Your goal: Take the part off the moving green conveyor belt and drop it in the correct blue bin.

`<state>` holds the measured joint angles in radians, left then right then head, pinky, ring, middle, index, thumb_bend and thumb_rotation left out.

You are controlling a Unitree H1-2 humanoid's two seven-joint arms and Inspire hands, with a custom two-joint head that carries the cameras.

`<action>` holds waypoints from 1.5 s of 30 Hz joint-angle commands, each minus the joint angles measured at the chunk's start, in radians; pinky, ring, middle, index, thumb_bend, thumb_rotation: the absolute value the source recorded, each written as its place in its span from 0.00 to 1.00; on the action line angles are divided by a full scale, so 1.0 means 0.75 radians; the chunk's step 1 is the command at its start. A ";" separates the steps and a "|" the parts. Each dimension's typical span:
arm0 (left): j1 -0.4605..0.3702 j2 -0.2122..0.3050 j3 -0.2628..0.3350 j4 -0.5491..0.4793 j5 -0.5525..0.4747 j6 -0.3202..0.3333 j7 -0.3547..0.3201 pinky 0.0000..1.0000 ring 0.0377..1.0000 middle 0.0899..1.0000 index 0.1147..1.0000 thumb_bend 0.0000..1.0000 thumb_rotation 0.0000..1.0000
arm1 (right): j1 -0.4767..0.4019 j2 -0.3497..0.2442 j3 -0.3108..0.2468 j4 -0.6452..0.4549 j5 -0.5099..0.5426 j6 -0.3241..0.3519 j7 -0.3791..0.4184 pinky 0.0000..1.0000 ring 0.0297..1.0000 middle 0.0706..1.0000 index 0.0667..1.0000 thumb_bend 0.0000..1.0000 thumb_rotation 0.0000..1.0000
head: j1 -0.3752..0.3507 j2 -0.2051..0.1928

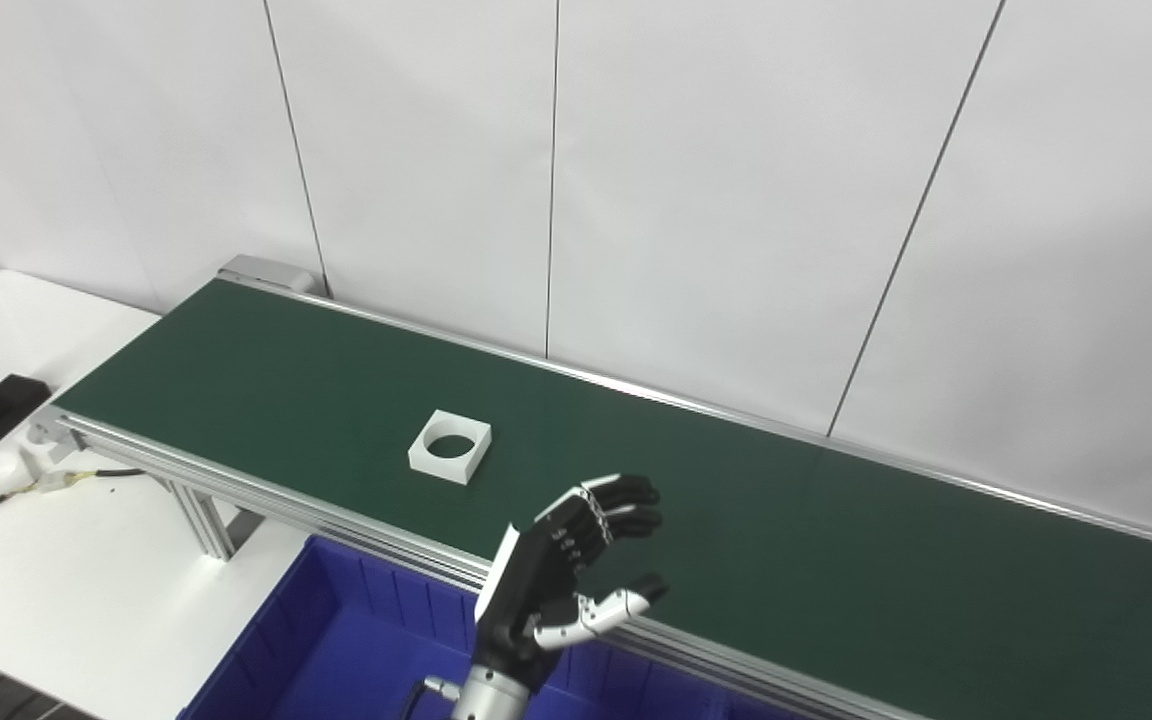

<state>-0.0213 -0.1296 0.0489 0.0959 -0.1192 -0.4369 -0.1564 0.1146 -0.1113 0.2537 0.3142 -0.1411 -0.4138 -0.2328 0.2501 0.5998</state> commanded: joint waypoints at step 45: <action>-0.708 0.793 -0.114 0.550 0.472 0.053 -0.053 0.88 0.92 0.94 0.85 0.96 0.00 | -0.043 0.020 0.024 0.022 -0.027 -0.075 -0.053 0.57 0.66 0.71 0.71 0.65 0.00 | -0.093 -0.024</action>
<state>-0.4920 0.4255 -0.0381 0.5173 0.2243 -0.3889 -0.2018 0.0920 -0.0991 0.2697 0.3444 -0.1522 -0.4138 -0.2557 0.1841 0.5798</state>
